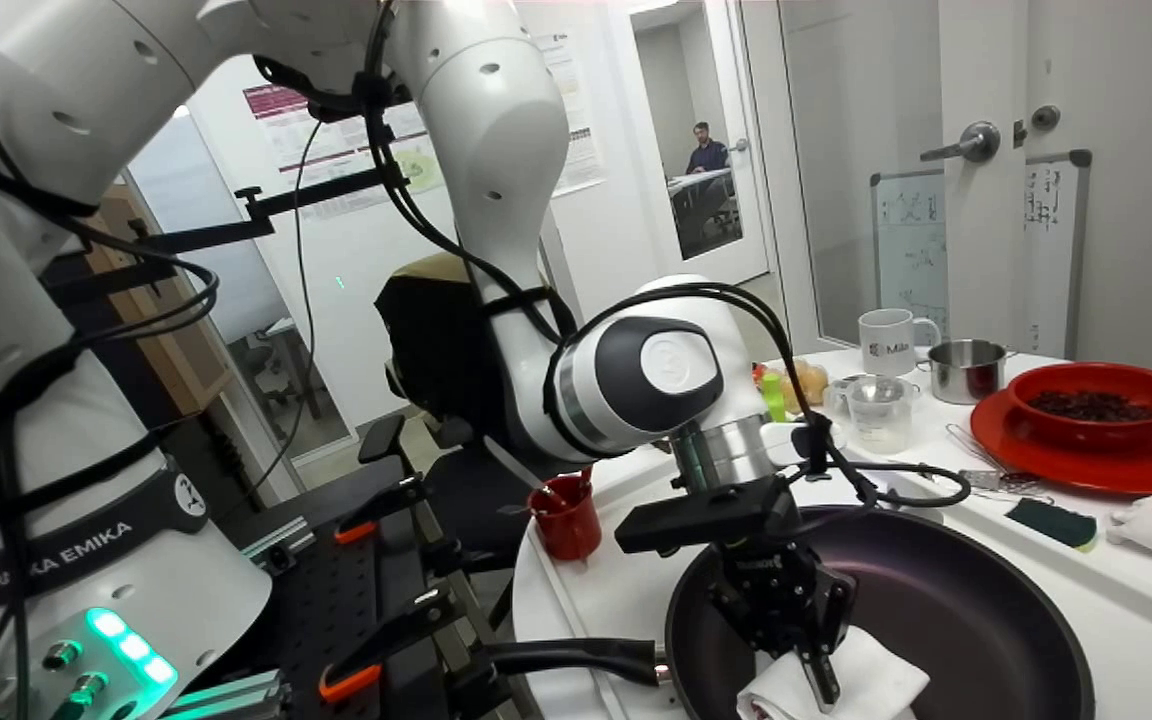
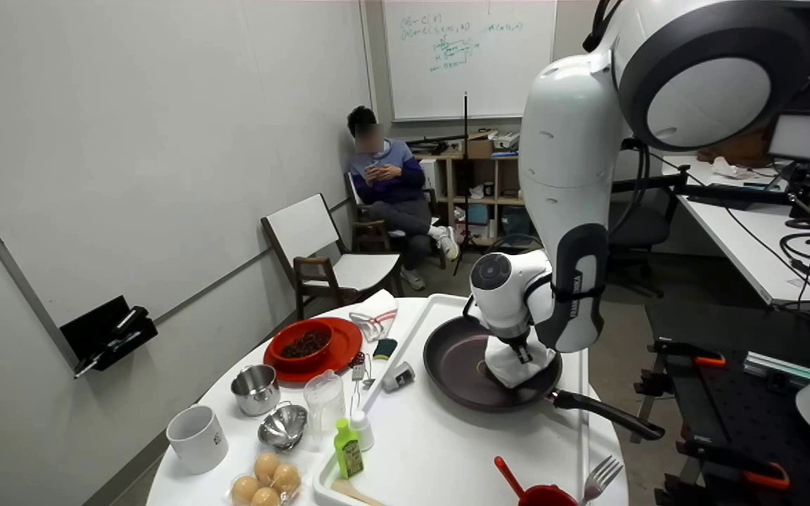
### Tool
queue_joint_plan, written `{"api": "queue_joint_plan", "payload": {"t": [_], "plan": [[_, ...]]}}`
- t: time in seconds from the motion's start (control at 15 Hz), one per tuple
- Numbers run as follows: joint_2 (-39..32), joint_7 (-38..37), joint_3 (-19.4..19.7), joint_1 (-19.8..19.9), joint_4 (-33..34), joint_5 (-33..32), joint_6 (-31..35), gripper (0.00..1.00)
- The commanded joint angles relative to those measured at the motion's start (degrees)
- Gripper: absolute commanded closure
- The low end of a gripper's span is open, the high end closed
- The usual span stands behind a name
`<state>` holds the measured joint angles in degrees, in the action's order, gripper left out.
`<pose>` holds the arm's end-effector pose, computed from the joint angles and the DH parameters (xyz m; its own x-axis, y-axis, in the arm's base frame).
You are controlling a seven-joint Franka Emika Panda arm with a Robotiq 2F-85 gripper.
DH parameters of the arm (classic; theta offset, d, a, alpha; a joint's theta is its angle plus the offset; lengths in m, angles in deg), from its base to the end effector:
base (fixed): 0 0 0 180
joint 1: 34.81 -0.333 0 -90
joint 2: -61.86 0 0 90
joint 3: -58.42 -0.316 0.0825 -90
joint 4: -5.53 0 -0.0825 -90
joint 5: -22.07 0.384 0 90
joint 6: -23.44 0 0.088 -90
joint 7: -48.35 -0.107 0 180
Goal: Use the white towel to wipe the pan
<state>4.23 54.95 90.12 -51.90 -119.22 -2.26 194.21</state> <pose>0.4626 -0.1509 -0.0166 0.8592 0.3799 -0.3428 0.4966 -0.7804 0.3800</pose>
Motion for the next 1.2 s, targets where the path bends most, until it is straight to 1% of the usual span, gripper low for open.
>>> {"api": "queue_joint_plan", "payload": {"t": [0.0, 0.07, 0.2, 0.4, 0.73, 0.93, 1.13], "plan": [[-2.2, -2.8, 1.5, -0.5, 2.1, 0.8, -0.2, 0.93], [-2.7, -3.3, 1.7, -0.5, 2.5, 1.0, -0.3, 0.93], [-3.6, -4.1, 1.3, 0.6, 4.0, 1.7, -0.4, 0.93], [-3.1, -3.0, -2.2, 5.8, 6.7, 3.2, -1.8, 0.93], [-3.5, -3.6, -5.5, 12.2, 11.7, 5.6, -4.2, 0.93], [-3.6, -3.9, -6.5, 14.5, 14.1, 6.4, -4.9, 0.93], [-3.9, -4.4, -7.0, 15.6, 16.1, 6.9, -4.9, 0.93]]}}
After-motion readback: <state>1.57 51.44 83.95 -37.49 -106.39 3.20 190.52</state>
